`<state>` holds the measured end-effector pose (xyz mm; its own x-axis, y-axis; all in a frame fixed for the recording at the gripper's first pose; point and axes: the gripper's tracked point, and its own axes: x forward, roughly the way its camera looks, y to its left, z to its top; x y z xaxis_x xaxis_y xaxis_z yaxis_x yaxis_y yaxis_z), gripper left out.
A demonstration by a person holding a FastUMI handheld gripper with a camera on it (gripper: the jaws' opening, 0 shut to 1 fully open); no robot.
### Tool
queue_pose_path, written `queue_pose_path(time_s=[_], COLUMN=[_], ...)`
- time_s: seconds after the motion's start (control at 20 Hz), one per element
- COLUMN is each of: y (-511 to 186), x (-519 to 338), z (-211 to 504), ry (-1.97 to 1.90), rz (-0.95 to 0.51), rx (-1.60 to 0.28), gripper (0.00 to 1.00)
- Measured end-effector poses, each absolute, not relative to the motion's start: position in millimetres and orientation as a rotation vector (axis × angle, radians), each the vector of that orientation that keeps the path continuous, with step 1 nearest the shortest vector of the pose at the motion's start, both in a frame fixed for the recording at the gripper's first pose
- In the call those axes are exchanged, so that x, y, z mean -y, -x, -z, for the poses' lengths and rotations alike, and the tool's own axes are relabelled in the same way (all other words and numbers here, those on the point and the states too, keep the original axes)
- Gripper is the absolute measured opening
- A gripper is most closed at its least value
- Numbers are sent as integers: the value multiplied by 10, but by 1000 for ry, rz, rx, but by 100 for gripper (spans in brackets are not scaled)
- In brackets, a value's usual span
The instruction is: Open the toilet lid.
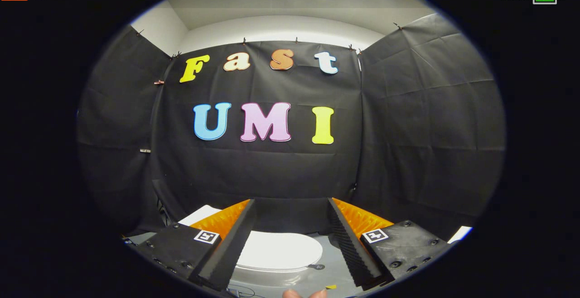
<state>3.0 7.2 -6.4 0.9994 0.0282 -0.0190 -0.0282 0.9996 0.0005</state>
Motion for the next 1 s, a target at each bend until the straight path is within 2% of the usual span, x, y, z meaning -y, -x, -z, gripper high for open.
queue_pose_path(time_s=[0.5,1.0], y=[-372,-868], x=[207,869], z=[437,1870], ry=[-135,-496], rz=[-78,-131], rx=[-48,-357], gripper=[99,99])
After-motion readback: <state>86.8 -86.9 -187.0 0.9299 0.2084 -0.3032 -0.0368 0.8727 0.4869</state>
